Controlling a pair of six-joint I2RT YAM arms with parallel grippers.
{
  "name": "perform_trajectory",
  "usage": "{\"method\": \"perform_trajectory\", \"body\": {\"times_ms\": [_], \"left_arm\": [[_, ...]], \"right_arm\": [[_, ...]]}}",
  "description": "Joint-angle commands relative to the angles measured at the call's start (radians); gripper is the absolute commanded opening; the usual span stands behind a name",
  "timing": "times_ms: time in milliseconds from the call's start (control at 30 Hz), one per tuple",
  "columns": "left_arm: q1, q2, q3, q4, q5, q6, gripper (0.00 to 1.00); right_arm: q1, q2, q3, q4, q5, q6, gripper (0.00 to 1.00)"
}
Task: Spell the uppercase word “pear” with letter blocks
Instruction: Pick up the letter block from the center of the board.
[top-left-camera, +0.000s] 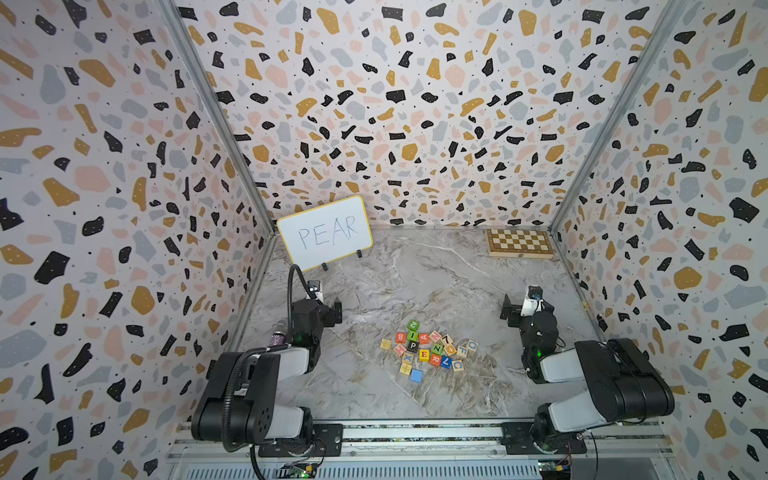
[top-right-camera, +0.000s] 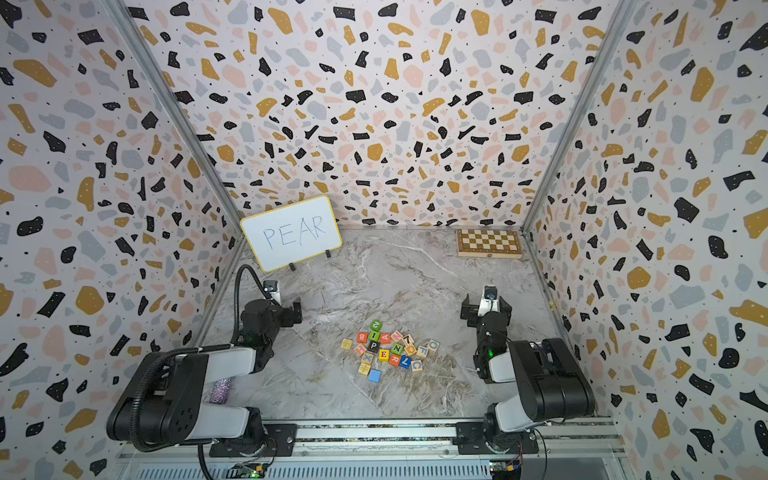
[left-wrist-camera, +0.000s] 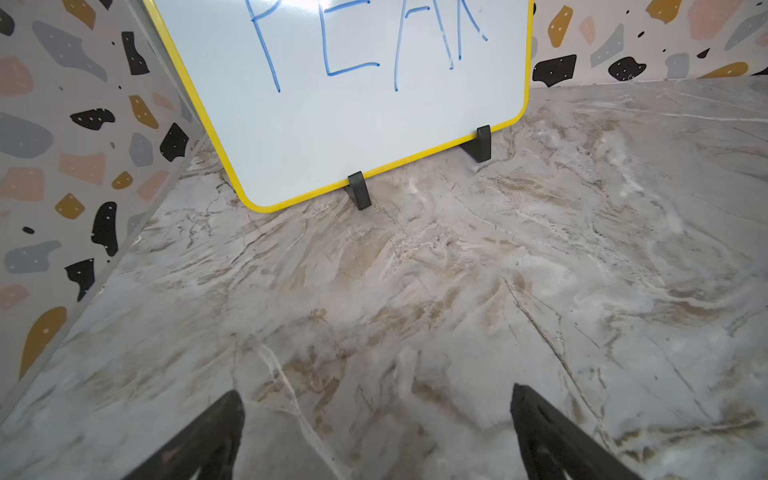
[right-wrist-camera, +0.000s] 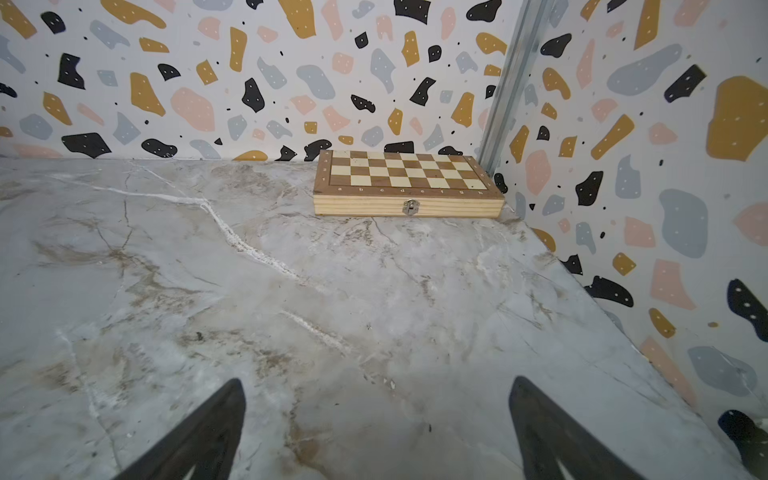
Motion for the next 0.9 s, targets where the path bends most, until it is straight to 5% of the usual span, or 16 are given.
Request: {"method": "perform_trajectory", "body": {"times_ms": [0, 867], "left_arm": [[0.007, 0.004, 0.023, 0.024, 0.003, 0.007, 0.99], [0.011, 0.000, 0.024, 0.019, 0.012, 0.005, 0.99]], "right_arm": [[0.006, -0.008, 0.017, 0.003, 0.011, 0.006, 0.99], [0.007, -0.010, 0.013, 0.008, 0.013, 0.006, 0.99]]}}
